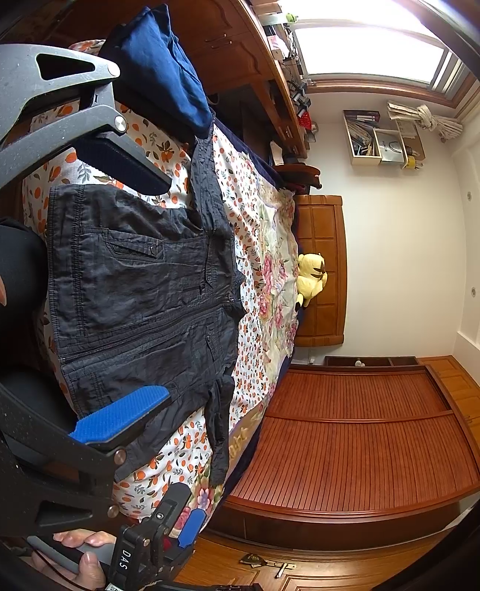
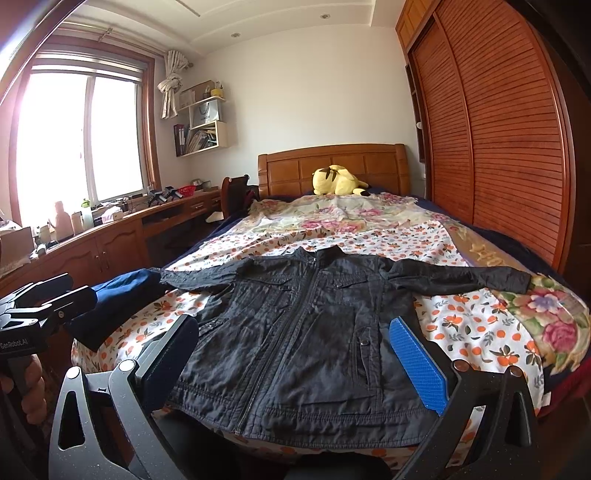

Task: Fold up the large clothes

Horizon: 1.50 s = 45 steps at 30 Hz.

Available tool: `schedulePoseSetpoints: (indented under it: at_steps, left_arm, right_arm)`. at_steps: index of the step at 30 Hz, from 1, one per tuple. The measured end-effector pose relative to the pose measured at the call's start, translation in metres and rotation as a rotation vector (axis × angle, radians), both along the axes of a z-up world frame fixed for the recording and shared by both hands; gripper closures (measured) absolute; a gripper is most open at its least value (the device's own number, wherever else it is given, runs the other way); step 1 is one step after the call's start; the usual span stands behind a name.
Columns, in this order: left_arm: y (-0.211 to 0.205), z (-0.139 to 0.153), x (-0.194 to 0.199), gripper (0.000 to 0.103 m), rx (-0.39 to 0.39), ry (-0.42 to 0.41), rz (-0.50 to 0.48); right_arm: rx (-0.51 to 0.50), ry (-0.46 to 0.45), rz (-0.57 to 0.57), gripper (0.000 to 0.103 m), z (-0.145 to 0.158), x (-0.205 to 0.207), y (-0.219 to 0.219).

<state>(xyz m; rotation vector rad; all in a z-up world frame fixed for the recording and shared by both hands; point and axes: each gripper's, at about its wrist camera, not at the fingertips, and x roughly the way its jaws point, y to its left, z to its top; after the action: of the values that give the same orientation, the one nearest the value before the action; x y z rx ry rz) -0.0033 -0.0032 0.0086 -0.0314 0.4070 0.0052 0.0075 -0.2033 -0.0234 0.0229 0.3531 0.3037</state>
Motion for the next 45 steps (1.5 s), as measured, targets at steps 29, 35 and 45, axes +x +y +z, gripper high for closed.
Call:
schedulePoseSetpoints:
  at_steps: [29,35,45]
  left_arm:
    - [0.004,-0.005,0.003,0.000,-0.009,0.010,0.011]
    - [0.015,-0.032,0.023,0.000,-0.011,0.064,0.042]
    - [0.037,-0.078,0.057,0.000,-0.044,0.184,0.039]
  right_arm:
    - [0.004,0.014,0.000,0.000,-0.001,0.002,0.001]
    - [-0.016,0.020,0.009,0.000,-0.004,0.010,-0.002]
    - [-0.066,0.071,0.019,0.000,-0.023,0.041,0.004]
